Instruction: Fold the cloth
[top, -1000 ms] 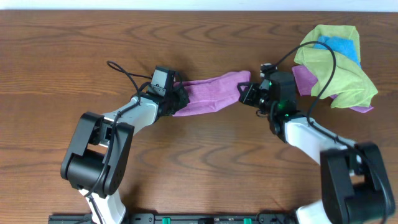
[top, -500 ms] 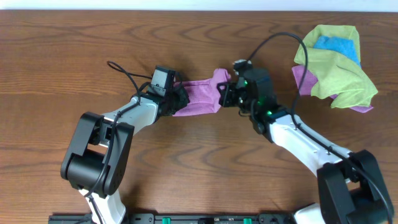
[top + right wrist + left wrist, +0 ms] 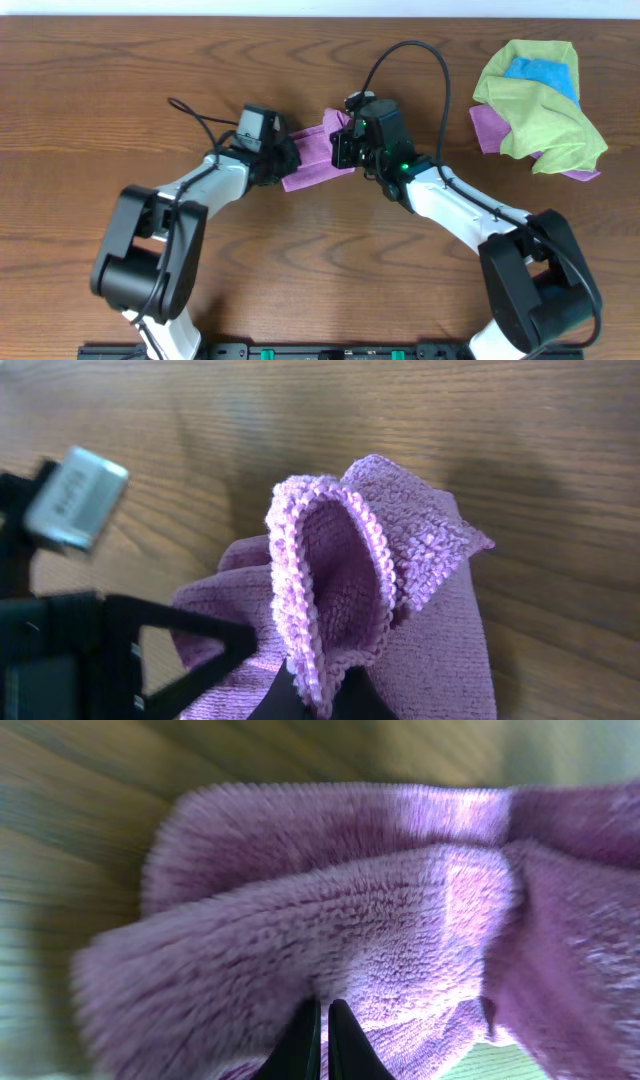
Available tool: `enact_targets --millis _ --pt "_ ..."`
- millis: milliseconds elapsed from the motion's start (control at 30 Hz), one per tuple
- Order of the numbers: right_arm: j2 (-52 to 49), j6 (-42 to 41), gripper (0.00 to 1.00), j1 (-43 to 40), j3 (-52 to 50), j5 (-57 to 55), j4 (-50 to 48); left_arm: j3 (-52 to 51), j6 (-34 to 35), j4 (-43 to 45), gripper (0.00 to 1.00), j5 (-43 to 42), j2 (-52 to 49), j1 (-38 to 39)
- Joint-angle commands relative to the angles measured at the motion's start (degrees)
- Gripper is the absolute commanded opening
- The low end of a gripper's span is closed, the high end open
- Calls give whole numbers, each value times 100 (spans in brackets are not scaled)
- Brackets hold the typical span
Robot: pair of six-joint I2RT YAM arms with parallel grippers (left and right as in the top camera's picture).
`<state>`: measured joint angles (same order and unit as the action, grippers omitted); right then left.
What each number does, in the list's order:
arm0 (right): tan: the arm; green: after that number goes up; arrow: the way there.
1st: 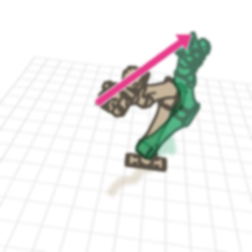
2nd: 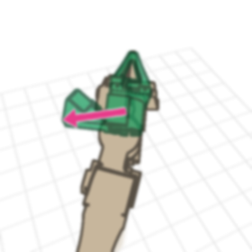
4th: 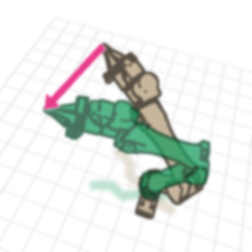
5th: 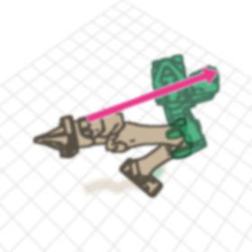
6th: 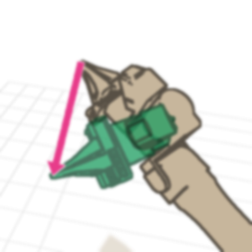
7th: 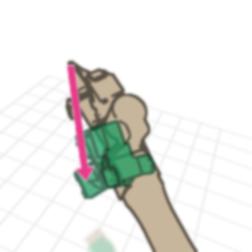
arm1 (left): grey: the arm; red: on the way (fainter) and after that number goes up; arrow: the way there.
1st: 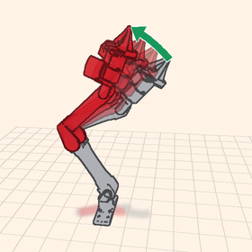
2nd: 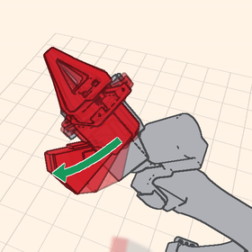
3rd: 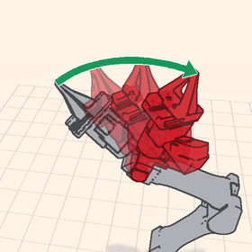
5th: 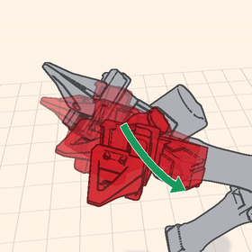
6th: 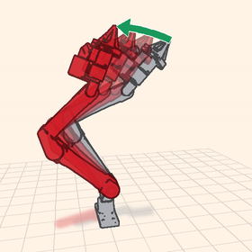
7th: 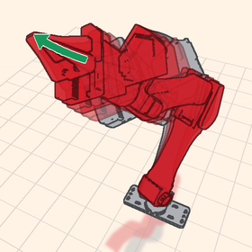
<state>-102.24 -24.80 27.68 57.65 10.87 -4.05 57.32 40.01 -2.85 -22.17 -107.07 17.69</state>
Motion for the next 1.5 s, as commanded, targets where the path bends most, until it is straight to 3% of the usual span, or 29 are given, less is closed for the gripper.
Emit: enact_targets --millis 0,500,1067,1133,1167,1267,1467 --pt "-11 177 1 122 114 -96 2 109 -236 -131 6 -22 387 -267" --pt "-291 177 1 640 125 -367 -136 109 -503 -841 6 -39 1327 -1095" --pt "-557 238 2 944 142 -509 -442 109 -579 -1204 6 -39 1517 -1217" --pt "-557 238 16 977 142 -507 -474 109 -579 -1217 6 -39 1517 -1217" --pt "-557 238 31 999 142 -507 -503 109 -577 -1224 6 -39 1517 -1217" --pt "-555 236 47 1078 155 -446 -592 109 -577 -1233 6 -37 1530 -1217" --pt "-555 236 50 1215 170 -68 -597 109 -575 -1250 6 -42 1539 -1292"
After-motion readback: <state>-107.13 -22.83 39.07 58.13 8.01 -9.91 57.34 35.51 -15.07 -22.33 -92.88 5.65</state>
